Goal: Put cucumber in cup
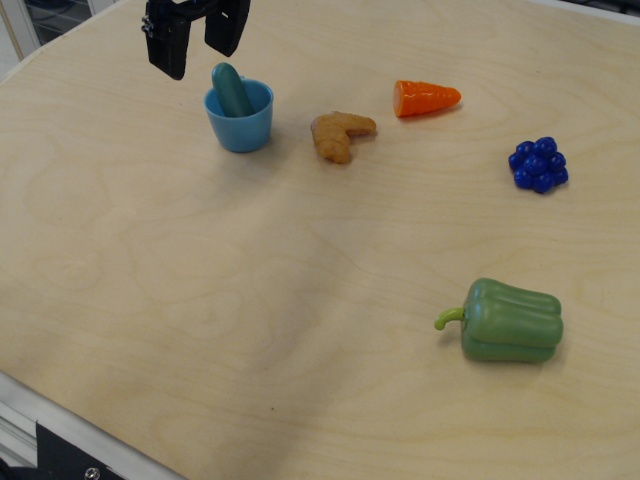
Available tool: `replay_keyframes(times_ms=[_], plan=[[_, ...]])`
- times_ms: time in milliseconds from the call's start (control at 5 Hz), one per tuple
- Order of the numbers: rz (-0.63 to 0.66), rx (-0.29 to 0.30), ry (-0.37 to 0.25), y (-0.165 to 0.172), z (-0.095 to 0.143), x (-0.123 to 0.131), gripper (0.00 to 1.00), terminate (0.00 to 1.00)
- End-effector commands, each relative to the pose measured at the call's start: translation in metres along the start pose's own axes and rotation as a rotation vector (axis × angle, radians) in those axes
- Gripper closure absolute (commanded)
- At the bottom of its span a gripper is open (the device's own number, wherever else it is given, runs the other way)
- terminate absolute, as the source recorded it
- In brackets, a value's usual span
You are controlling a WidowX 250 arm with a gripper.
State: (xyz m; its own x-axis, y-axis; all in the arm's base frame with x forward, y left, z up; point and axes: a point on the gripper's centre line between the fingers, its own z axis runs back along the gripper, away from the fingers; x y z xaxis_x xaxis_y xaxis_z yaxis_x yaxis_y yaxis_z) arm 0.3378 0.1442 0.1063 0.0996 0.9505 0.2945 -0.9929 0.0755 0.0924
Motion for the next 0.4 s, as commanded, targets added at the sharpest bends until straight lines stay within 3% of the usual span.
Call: replay_keyframes(times_ms=[0,200], plan=[[0.017,-0.075,-0.023,0.0039,0.0346,0.0180,0.00,0.00],[0.017,-0.075,-0.023,0.0039,0.0346,0.0180,0.00,1.00]])
